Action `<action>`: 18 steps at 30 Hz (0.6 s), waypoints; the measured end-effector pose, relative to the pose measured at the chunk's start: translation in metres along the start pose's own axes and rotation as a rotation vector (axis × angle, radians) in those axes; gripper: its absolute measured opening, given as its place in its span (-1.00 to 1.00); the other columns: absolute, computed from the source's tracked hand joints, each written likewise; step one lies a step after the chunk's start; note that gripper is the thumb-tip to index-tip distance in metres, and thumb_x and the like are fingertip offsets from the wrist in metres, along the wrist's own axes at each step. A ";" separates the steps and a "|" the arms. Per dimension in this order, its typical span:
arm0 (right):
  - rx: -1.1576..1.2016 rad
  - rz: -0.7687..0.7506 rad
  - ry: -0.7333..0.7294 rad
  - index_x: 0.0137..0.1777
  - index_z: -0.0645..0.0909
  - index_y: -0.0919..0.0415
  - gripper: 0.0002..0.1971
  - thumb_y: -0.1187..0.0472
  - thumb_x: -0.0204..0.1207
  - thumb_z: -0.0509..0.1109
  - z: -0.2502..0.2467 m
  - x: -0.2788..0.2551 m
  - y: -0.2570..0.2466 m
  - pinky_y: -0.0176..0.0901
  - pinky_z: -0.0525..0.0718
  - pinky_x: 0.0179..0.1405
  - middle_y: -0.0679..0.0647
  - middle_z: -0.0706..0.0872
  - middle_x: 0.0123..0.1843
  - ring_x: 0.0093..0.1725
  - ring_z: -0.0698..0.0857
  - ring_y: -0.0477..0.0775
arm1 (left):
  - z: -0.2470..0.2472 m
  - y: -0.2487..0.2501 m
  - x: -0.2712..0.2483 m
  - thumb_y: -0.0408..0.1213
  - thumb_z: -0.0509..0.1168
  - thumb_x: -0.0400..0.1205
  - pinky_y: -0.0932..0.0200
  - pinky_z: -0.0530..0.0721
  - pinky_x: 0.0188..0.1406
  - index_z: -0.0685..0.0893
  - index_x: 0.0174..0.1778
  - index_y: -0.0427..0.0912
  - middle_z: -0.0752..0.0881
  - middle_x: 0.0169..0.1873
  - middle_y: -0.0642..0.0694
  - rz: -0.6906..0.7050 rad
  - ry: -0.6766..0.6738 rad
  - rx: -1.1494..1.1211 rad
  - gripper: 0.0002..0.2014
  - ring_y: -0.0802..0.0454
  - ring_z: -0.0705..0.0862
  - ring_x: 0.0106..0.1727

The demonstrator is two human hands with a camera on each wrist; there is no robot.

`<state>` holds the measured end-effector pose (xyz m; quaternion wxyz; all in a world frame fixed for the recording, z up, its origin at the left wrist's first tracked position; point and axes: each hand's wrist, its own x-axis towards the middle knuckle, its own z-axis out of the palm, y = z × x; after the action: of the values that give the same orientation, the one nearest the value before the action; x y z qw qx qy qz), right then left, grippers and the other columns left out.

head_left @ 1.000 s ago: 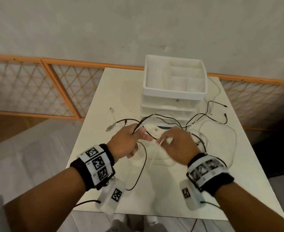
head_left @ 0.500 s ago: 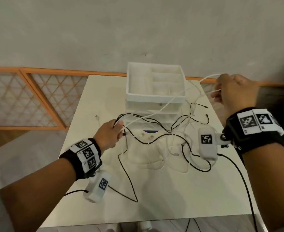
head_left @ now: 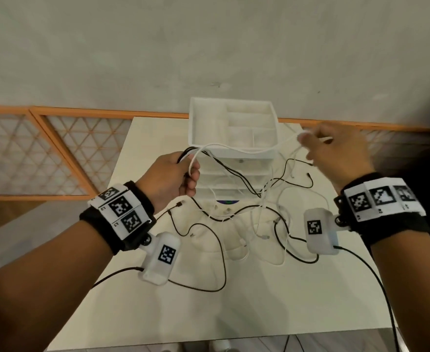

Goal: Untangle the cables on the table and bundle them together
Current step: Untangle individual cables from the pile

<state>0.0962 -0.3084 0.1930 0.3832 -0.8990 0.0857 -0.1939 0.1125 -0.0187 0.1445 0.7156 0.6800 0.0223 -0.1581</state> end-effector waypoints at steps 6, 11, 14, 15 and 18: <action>-0.241 -0.379 -0.357 -0.11 0.72 -0.08 -0.76 -0.20 0.37 0.47 0.053 -0.053 -0.032 -0.04 0.67 -0.09 -0.09 0.68 -0.10 -0.10 0.67 -0.05 | 0.022 0.004 0.003 -0.31 0.14 0.81 0.11 0.73 -0.48 0.58 -0.09 -0.29 0.63 -0.43 -0.16 0.037 -0.026 -0.009 -0.79 0.01 0.58 -0.54; 0.133 -0.132 -0.161 -0.45 0.63 0.25 -0.51 -0.13 0.55 0.47 0.035 -0.023 -0.051 -0.28 0.34 -0.55 -0.08 0.48 -0.64 -0.65 0.33 -0.18 | 0.018 -0.013 0.005 -0.24 0.12 0.82 0.02 0.74 -0.33 0.56 -0.13 -0.27 0.61 -0.37 -0.18 0.086 -0.046 0.070 -0.74 -0.03 0.57 -0.44; 0.239 -0.032 0.026 -0.43 0.60 0.30 -0.50 -0.09 0.58 0.44 0.015 0.002 -0.046 -0.29 0.39 -0.47 -0.15 0.36 -0.71 -0.65 0.29 -0.16 | 0.012 -0.033 0.006 -0.21 0.11 0.83 0.07 0.63 -0.35 0.54 -0.18 -0.19 0.57 -0.36 -0.11 0.075 -0.028 0.131 -0.72 0.00 0.48 -0.43; 0.249 -0.021 0.047 -0.47 0.58 0.27 -0.50 -0.09 0.58 0.42 0.012 0.008 -0.045 -0.23 0.44 -0.38 -0.15 0.35 -0.71 -0.64 0.30 -0.14 | 0.010 -0.039 0.007 -0.18 0.10 0.83 0.12 0.57 -0.40 0.54 -0.17 -0.17 0.56 -0.35 -0.09 0.061 -0.015 0.144 -0.72 0.03 0.44 -0.42; 0.338 0.033 0.084 -0.61 0.57 0.10 -0.48 -0.11 0.55 0.37 0.007 0.018 -0.038 -0.10 0.45 -0.29 -0.13 0.38 -0.72 -0.59 0.37 -0.05 | 0.006 -0.052 0.009 -0.08 0.09 0.82 0.24 0.43 -0.40 0.59 -0.12 -0.13 0.53 -0.34 -0.05 0.037 -0.014 0.235 -0.69 0.07 0.40 -0.36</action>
<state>0.1160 -0.2835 0.2215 0.5280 -0.8115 0.0826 -0.2365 0.1062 -0.0278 0.0925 0.6340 0.7583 -0.0139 -0.1509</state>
